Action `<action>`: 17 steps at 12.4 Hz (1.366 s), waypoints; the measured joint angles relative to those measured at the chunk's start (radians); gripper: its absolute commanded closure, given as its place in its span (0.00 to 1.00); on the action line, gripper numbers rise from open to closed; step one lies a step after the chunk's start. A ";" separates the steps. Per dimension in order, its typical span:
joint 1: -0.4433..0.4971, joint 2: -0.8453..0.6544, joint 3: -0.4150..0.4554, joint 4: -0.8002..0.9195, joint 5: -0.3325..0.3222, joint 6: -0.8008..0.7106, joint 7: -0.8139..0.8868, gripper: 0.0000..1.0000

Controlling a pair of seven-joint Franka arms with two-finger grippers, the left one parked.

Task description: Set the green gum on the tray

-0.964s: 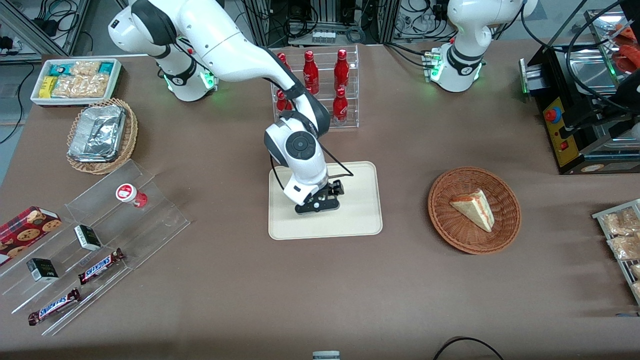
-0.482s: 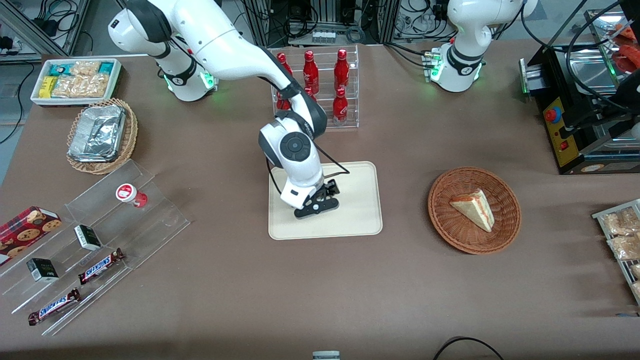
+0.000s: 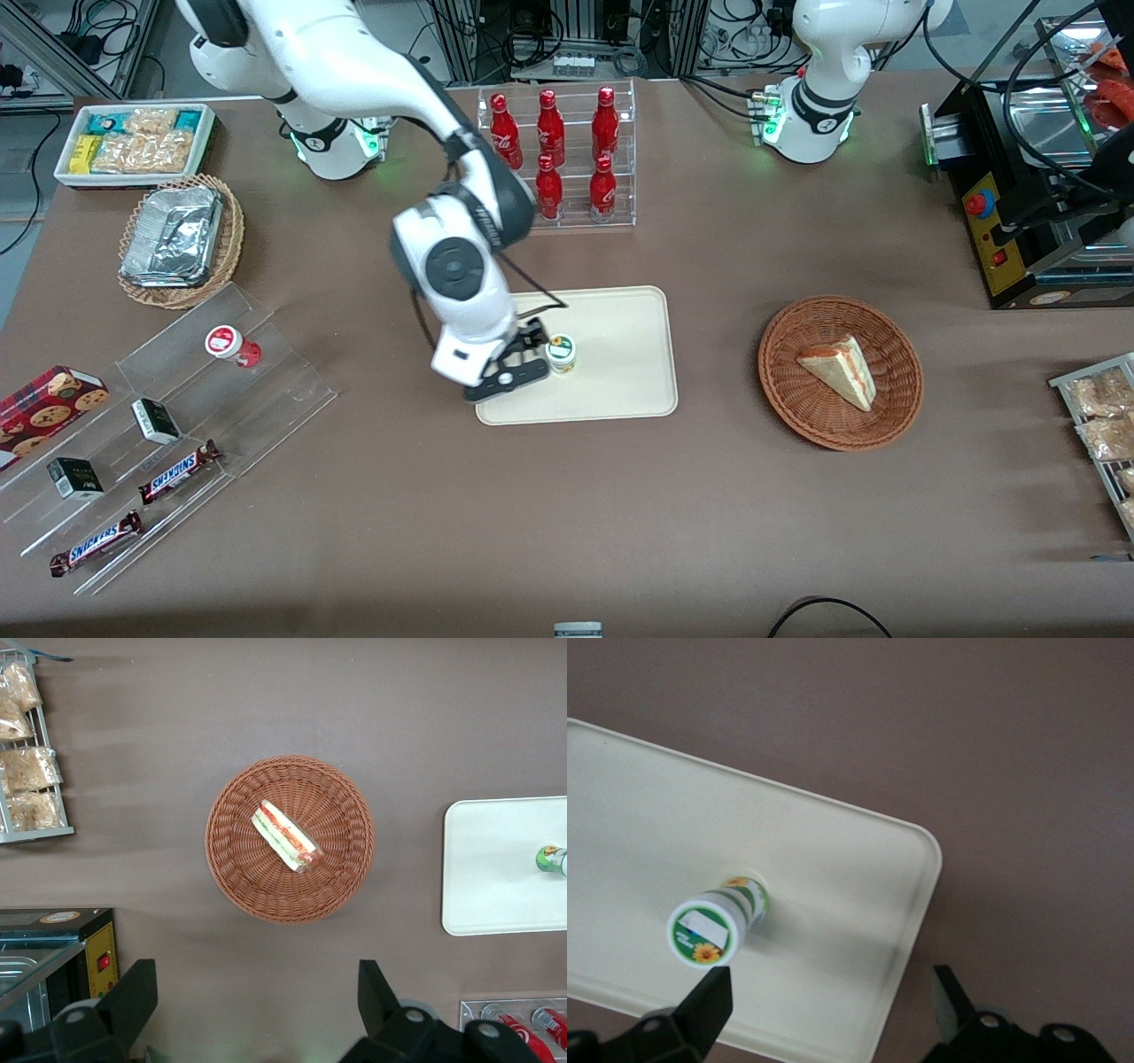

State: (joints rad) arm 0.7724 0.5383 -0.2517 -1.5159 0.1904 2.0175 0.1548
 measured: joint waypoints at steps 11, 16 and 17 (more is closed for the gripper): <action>-0.518 -0.246 0.074 -0.122 -0.009 -0.152 -0.219 0.00; -0.688 -0.407 0.160 -0.216 -0.075 -0.261 -0.240 0.00; -0.694 -0.433 0.161 -0.221 -0.104 -0.299 -0.240 0.00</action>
State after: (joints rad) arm 0.0780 0.1051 -0.0911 -1.7365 0.0865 1.7189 -0.0848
